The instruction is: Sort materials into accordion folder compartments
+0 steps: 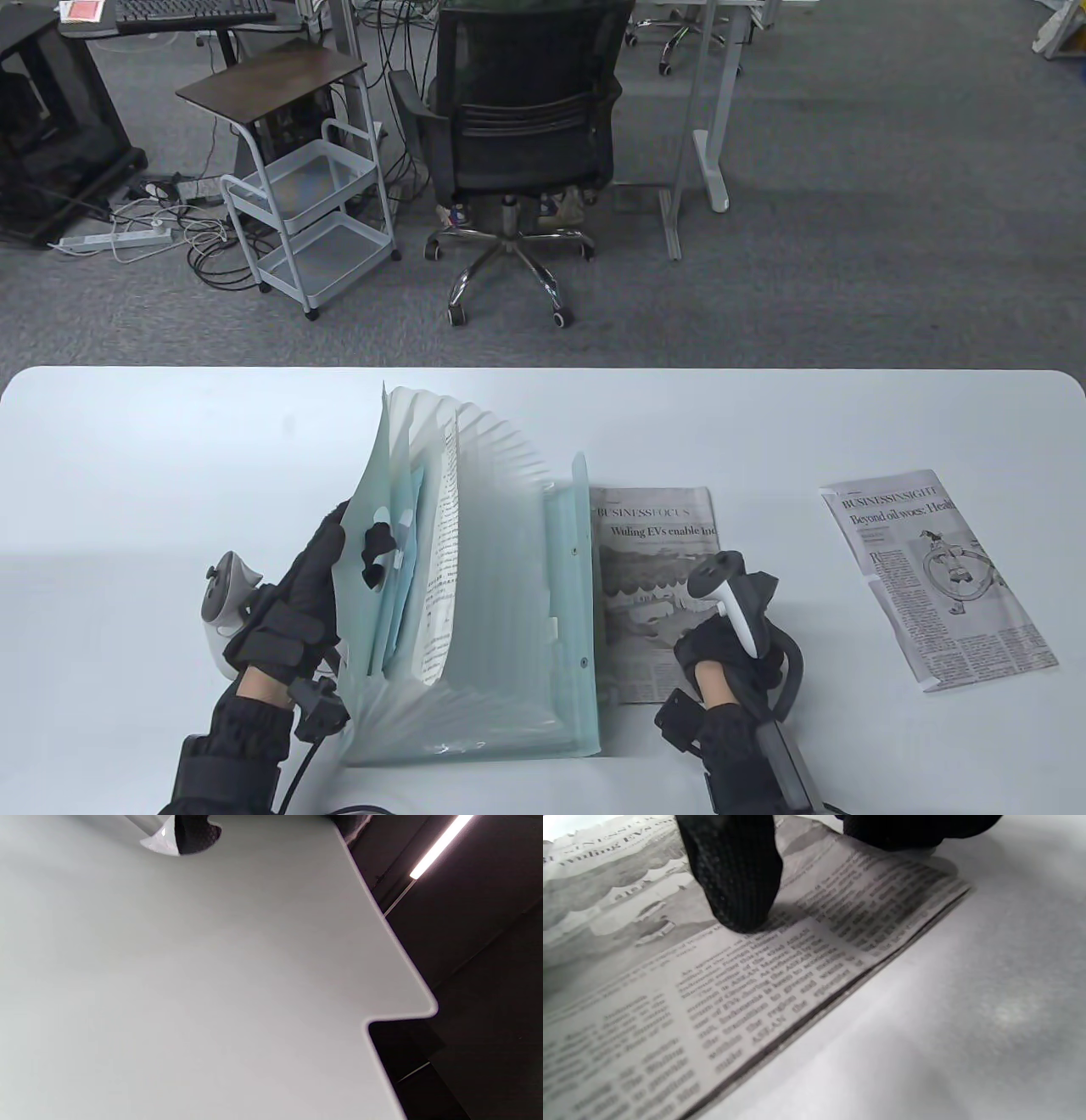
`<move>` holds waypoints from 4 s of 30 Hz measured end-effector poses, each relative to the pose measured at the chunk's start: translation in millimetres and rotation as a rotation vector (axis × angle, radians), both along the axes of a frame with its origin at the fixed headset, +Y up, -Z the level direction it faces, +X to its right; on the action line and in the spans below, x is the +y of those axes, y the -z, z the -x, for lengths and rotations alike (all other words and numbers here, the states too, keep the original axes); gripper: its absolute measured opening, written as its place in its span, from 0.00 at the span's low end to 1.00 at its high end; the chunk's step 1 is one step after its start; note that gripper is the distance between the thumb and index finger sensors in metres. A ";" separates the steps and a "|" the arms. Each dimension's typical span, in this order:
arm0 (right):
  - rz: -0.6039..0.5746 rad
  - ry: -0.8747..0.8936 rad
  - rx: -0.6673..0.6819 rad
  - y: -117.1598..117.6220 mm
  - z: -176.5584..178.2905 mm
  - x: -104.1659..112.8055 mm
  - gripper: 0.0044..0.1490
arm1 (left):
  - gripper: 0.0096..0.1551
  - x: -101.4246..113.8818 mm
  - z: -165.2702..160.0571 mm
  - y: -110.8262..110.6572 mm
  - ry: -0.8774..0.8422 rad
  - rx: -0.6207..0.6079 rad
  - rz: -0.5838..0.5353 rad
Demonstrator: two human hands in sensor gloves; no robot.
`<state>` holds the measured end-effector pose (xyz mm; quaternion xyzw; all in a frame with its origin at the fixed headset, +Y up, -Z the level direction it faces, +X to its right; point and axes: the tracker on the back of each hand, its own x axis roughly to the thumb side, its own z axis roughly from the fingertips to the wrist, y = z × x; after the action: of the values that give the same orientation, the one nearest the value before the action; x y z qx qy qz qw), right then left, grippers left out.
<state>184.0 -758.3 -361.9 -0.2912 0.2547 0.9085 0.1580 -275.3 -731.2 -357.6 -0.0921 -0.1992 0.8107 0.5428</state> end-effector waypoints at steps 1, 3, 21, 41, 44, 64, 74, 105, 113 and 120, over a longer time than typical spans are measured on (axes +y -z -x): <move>0.005 0.016 -0.006 1.0 -1.7 -0.5 0.62 | 0.42 0.0 0.0 -0.1 0.000 0.000 0.000; 0.025 0.050 -0.018 2.5 -5.0 -1.8 0.62 | 0.42 -0.1 -0.1 -0.1 0.000 0.000 0.000; -0.019 0.017 0.034 -3.4 -9.6 -3.8 0.54 | 0.42 -0.5 -0.4 -0.2 0.003 -0.001 0.001; -0.159 -0.100 0.048 -1.3 -11.9 -4.2 0.27 | 0.42 -1.1 -1.0 0.2 0.013 0.003 0.000; -0.171 -0.069 0.047 -2.0 -15.4 0.0 0.25 | 0.42 -1.1 -0.9 0.1 0.013 0.003 0.000; -0.481 0.284 -0.007 -27.7 -52.5 68.0 0.25 | 0.42 -0.5 -0.8 -0.1 0.014 0.005 -0.001; -0.700 0.417 -0.126 -40.8 -86.8 108.6 0.26 | 0.42 -0.8 -1.0 -0.1 0.023 0.003 -0.002; -1.002 0.784 0.128 -55.7 12.9 188.3 0.29 | 0.42 -1.2 -0.4 0.1 0.020 0.007 -0.003; -0.962 0.790 0.156 -40.7 50.5 171.8 0.29 | 0.42 -1.2 -0.3 -0.1 0.018 0.005 -0.002; -0.954 0.730 0.203 -42.4 61.2 166.9 0.29 | 0.42 -1.2 -0.5 -0.1 0.021 0.003 -0.002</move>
<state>122.7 -591.4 -319.5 0.0060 -0.0833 0.8327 0.5474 -274.8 -732.4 -357.5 -0.0927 -0.1980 0.8048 0.5518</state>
